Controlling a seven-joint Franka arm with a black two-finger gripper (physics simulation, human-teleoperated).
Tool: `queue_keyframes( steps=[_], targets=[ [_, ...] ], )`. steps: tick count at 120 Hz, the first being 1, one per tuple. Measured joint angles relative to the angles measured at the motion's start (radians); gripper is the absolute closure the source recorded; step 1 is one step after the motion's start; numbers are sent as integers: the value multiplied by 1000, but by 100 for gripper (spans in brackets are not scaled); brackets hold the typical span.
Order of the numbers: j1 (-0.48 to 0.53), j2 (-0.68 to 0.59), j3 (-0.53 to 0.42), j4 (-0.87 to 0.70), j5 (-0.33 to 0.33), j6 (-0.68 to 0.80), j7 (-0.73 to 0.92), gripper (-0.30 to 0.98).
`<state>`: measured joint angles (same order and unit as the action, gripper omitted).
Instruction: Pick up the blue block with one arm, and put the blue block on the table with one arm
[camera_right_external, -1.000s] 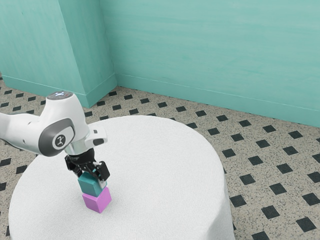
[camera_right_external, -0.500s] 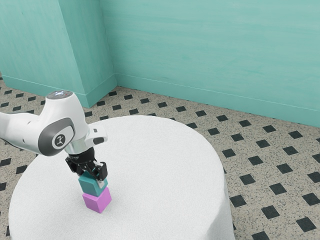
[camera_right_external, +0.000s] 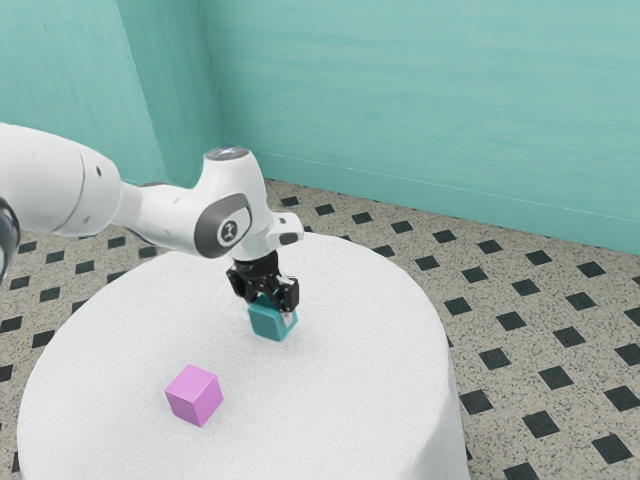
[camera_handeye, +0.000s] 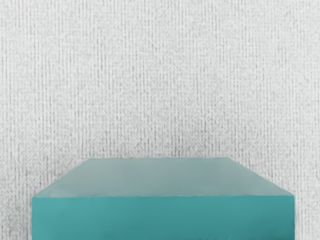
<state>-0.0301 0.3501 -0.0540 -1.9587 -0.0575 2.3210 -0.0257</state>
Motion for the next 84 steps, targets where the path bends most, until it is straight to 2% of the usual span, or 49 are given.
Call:
queue_keyframes(
  steps=[12, 26, 51, 60, 84],
  targets=[
    [-4, 64, -6, 29, -6, 4, 9, 30],
    [-5, 81, -7, 33, -14, 14, 17, 29],
    [-7, 58, -6, 34, -23, 18, 41, 12],
    [-7, 18, -5, 33, -22, 13, 48, 8],
    [-7, -232, -13, -33, -19, -56, 60, 3]
  ],
)
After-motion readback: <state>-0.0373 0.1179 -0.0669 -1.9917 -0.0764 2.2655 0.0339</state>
